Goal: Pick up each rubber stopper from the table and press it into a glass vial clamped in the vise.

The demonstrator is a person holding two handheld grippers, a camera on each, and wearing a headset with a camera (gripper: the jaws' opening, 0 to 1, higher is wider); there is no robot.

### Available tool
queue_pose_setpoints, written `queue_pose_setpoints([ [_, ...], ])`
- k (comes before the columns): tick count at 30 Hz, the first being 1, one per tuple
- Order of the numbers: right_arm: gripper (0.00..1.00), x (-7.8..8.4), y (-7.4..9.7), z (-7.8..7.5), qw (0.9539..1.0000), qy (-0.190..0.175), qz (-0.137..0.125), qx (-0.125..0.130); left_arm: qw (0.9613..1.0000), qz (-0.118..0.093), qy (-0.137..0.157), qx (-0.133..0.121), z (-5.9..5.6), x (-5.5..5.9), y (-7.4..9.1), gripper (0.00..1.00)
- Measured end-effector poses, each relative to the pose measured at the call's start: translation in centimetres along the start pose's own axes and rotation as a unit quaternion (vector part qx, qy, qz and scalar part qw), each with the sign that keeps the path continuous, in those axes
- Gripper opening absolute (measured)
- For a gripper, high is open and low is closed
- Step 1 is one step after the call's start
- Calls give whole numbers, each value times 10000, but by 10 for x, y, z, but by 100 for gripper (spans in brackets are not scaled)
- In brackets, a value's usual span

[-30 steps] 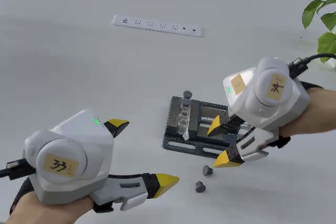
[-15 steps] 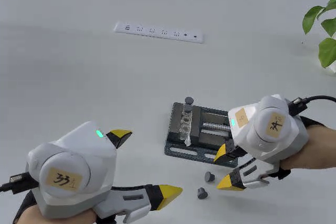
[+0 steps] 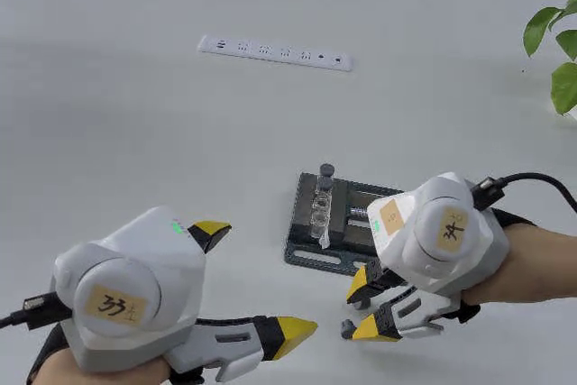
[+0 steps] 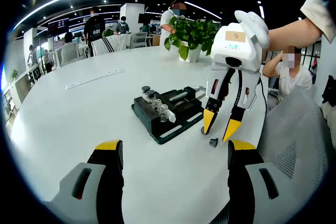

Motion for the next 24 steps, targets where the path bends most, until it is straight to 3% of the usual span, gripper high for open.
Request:
queue_pose_setpoints([
  [17, 6, 3, -12, 2, 9998, -84, 54, -186, 10000, 2, 56, -61, 5, 3, 2, 80],
  [22, 5, 3, -11, 1, 9996, -210, 23, -207, 10000, -8, 49, -44, 4, 3, 2, 80],
  [24, 5, 1, -11, 1, 9988, -450, -75, -172, 10000, -26, 53, -5, 3, 2, 2, 79],
])
Point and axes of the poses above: the centre of the closed fingertips' face, and the gripper's own axes: y roughly backward along the fingers, z roughly to its left, x roughly out of its underside, the point moved 1 cm from there along y, roughly backward along the fingers, and after that the axes turned 12 degrees about y, right-handed, at the moved point
